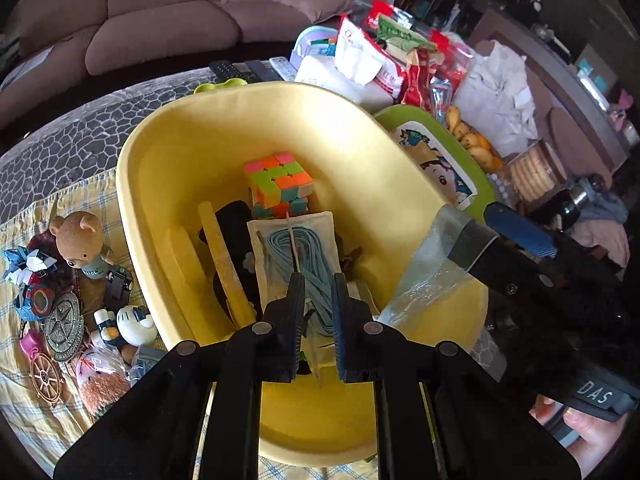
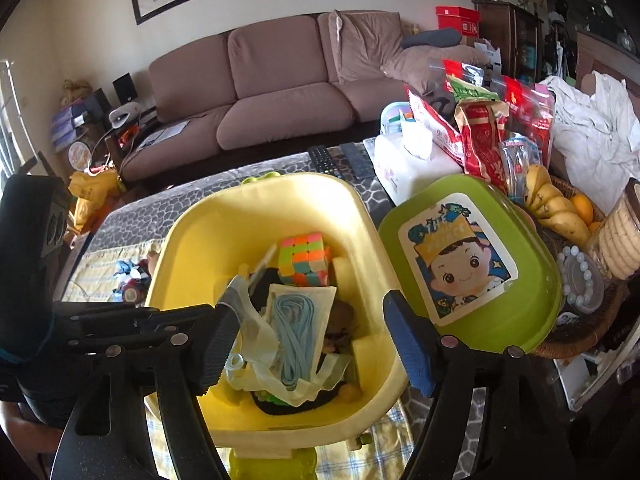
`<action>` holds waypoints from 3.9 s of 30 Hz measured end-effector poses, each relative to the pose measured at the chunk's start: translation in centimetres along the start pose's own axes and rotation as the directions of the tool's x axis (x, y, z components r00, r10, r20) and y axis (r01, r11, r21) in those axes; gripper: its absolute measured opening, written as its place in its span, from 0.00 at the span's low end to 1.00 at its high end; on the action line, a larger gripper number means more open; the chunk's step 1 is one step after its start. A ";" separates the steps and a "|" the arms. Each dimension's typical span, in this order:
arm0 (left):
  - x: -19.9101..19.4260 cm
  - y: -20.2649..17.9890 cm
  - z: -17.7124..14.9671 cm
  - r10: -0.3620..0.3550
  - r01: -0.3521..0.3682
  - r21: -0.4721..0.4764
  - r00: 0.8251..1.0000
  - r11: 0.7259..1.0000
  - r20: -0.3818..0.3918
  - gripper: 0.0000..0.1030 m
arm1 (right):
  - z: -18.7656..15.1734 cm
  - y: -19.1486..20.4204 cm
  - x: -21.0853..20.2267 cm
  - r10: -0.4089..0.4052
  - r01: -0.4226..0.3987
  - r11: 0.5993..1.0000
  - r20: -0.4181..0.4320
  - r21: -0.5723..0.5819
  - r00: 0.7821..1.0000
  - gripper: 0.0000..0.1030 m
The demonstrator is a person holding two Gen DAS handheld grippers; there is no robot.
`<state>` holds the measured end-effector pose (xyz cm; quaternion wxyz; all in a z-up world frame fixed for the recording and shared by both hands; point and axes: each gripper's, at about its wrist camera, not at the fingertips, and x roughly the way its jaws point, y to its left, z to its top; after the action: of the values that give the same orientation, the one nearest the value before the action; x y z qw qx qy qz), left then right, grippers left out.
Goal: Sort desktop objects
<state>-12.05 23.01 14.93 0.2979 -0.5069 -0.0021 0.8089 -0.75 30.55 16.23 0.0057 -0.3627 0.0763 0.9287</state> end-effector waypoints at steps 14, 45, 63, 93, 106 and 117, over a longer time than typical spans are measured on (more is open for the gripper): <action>-3.2 1.6 0.0 0.025 -0.022 -0.051 0.998 0.998 0.064 0.44 | -0.9 1.4 2.2 -0.128 0.107 0.982 -0.131 -0.155 0.983 0.85; -10.1 8.7 -3.4 0.130 -0.100 -0.187 0.979 0.977 0.154 1.00 | -0.2 5.6 0.6 0.021 -0.032 0.988 -0.069 -0.150 0.997 1.00; -13.1 14.3 -9.4 0.248 -0.200 -0.288 0.958 0.936 0.141 1.00 | -0.5 11.6 0.2 0.090 -0.100 0.971 -0.054 -0.219 0.994 1.00; -12.5 16.6 -23.8 0.420 -0.381 -0.343 0.907 0.859 0.044 1.00 | -12.0 14.4 -2.4 0.109 -0.133 0.965 -0.115 -0.225 0.987 1.00; -6.9 16.9 -25.8 0.458 -0.437 -0.309 0.889 0.845 -0.005 1.00 | -17.1 12.1 3.5 0.046 -0.079 0.980 -0.180 -0.181 0.983 1.00; -5.1 18.2 -25.9 0.465 -0.447 -0.349 0.885 0.824 -0.034 1.00 | -17.8 11.9 5.8 0.027 -0.068 0.974 -0.189 -0.215 0.982 1.00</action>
<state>2.08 -2.14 1.00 0.0018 -0.5157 -0.0312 0.8562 6.13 15.96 1.04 -0.0640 -0.4439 -0.0182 0.8936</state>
